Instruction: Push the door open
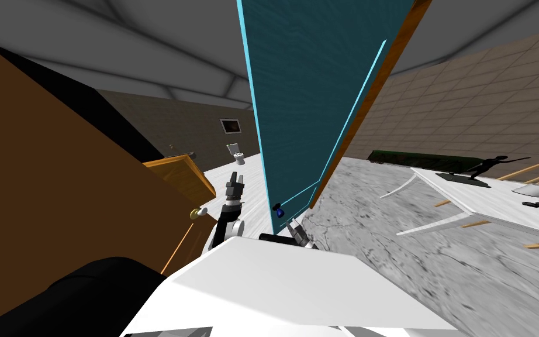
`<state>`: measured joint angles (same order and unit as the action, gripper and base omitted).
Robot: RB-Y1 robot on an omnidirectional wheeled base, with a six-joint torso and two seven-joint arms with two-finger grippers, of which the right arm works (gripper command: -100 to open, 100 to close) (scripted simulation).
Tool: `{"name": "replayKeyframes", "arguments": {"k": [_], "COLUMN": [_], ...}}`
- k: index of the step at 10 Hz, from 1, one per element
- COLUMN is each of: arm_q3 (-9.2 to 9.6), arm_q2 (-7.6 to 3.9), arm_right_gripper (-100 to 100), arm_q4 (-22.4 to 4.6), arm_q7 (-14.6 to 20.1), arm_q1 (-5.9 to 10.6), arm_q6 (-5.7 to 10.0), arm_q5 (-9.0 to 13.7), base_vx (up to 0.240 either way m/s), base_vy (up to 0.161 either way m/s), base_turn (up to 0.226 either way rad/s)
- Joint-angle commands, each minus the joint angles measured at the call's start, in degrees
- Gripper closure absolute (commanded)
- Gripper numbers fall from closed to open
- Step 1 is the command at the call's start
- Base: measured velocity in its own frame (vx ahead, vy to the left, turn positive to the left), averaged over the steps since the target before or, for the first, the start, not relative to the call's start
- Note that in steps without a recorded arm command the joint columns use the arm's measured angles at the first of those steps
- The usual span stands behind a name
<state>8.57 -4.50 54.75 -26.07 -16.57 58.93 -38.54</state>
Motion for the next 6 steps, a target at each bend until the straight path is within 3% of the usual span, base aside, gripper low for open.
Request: {"name": "replayKeyframes", "arguments": {"k": [1,2,3,5,6], "arm_q3": [0.08,0.19,0.19,0.41,0.41], "arm_q2": [0.05,0.11,0.11,0.24,0.24], "arm_right_gripper": [-100,-100,-100,-100,-100], "arm_q4": [0.48,1.22,1.22,2.73,2.73], "arm_q7": [-2.11,-4.08,-4.48,-8.21,-9.22], "arm_q1": [-0.78,-2.28,-2.28,-5.29,-5.29], "arm_q6": [0.27,0.81,0.81,1.91,1.91], "arm_q5": [-0.14,-0.35,-0.35,-0.77,-0.77], "base_vx": [0.016,0.015,0.008,0.009,0.013], "base_vy": [-0.018,-0.022,-0.019,-0.017,-0.008], "base_turn": [0.01,0.008,-0.004,0.026,0.008]}}
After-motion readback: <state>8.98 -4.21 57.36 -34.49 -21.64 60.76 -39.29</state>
